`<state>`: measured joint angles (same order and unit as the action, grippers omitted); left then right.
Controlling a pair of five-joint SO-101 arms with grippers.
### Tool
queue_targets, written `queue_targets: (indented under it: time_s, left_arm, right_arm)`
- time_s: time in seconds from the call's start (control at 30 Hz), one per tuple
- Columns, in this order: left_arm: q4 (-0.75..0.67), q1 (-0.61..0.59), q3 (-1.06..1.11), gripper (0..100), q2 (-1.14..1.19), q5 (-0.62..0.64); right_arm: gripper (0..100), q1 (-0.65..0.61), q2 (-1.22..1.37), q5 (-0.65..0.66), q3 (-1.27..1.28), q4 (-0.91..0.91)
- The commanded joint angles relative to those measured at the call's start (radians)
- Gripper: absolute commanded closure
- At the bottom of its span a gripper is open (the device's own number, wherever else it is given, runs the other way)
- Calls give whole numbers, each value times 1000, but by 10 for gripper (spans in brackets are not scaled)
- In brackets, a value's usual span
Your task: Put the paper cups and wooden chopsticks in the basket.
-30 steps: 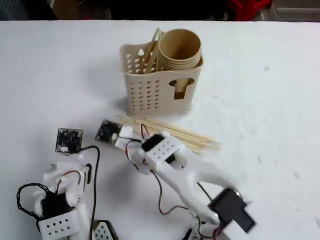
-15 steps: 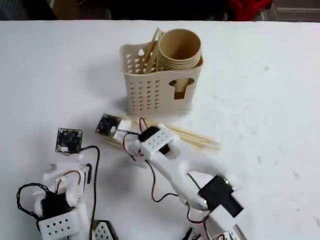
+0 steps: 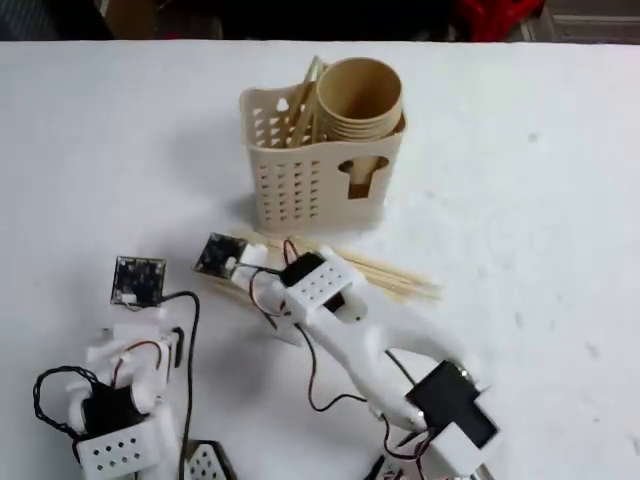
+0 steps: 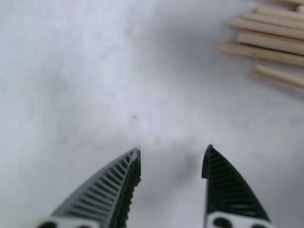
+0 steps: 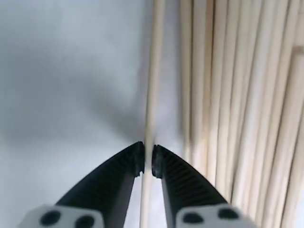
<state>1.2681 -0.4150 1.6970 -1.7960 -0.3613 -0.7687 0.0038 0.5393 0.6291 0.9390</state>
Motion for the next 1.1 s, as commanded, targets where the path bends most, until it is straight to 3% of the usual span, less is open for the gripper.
queue_targets:
  time_s: [0.0,0.13,0.4,0.57,0.83,1.07]
  left_arm:
    - [2,-5,-3,781,-4,-5]
    - [2,-5,-3,781,-4,-5]
    - [2,-5,-3,781,-4,-5]
    - [2,-5,-3,781,-4,-5]
    - [2,-5,-3,781,-4,-5]
    - [2,-5,-3,781,-4,-5]
  right_arm:
    - [981,15,-39,-41,-8,-5]
    - [981,25,-101,-81,-12,-8]
    - [982,59,-535,-236,-20,51]
    - [982,65,-697,-249,-150,50]
    - [982,70,-641,-244,-505,-177]
    - [982,166,-337,-244,-735,-389]
